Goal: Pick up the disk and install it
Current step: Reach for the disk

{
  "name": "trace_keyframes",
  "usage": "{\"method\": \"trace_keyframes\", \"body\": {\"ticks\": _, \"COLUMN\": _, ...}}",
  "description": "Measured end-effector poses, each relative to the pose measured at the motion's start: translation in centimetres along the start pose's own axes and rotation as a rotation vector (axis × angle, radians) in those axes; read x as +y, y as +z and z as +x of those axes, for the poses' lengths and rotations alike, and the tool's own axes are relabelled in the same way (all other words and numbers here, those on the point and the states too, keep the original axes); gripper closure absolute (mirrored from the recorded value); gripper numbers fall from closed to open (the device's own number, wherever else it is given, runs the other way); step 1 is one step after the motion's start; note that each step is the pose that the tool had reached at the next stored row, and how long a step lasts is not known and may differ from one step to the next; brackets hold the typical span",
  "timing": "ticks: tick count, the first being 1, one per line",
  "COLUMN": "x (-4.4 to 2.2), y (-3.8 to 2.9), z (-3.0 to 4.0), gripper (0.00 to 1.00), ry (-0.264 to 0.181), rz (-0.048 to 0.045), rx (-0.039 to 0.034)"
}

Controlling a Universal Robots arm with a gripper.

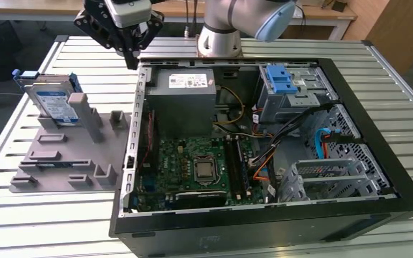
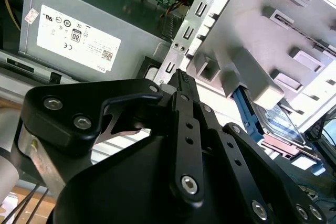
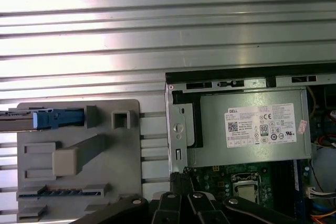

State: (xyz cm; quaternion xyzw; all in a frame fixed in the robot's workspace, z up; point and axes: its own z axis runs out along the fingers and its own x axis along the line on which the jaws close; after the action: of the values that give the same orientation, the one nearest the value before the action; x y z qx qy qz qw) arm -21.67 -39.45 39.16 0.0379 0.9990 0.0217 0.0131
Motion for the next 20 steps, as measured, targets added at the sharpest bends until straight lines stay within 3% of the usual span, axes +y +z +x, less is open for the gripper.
{"method": "trace_keyframes", "body": {"ticks": 14, "x": 0.03, "y": 0.03, "z": 1.76, "gripper": 0.89, "ry": 0.0, "rz": 0.0, "rx": 0.0007}}
{"method": "trace_keyframes", "body": {"ticks": 16, "x": 0.08, "y": 0.05, "z": 1.96, "gripper": 0.89, "ry": 0.0, "rz": 0.0003, "rx": 0.0054}}
{"method": "trace_keyframes", "body": {"ticks": 20, "x": 0.2, "y": 0.05, "z": 2.55, "gripper": 0.89, "ry": 0.001, "rz": 0.0018, "rx": 0.0231}}
